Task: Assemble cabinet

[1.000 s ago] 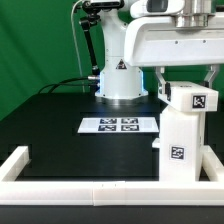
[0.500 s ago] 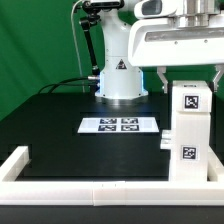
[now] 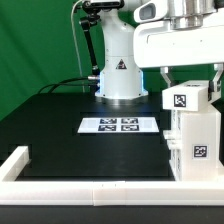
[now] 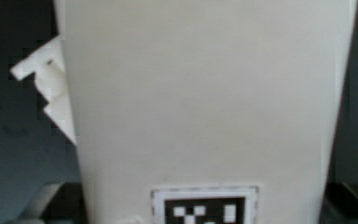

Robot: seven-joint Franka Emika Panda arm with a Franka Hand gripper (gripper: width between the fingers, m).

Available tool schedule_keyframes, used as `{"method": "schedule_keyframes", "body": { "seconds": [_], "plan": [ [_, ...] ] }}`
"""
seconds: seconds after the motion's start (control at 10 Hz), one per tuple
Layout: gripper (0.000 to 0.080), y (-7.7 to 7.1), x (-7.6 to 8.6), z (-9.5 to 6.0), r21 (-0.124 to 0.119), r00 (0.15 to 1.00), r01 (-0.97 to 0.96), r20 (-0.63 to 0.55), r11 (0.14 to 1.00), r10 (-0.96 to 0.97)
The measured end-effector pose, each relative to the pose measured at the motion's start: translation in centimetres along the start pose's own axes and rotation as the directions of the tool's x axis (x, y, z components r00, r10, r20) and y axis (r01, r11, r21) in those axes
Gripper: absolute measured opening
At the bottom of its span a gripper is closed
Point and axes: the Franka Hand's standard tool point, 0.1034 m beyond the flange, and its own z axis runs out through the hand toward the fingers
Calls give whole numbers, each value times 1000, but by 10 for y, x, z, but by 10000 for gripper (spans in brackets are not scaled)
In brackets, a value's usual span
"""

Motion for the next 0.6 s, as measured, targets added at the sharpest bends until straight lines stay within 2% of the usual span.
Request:
{"method": "schedule_keyframes", "body": {
  "seconds": [0.4, 0.6],
  "plan": [
    [558, -2, -3, 0, 9, 947, -320, 19, 947, 320],
    [558, -3, -3, 0, 12, 918, -396, 32, 918, 395]
  ]
}}
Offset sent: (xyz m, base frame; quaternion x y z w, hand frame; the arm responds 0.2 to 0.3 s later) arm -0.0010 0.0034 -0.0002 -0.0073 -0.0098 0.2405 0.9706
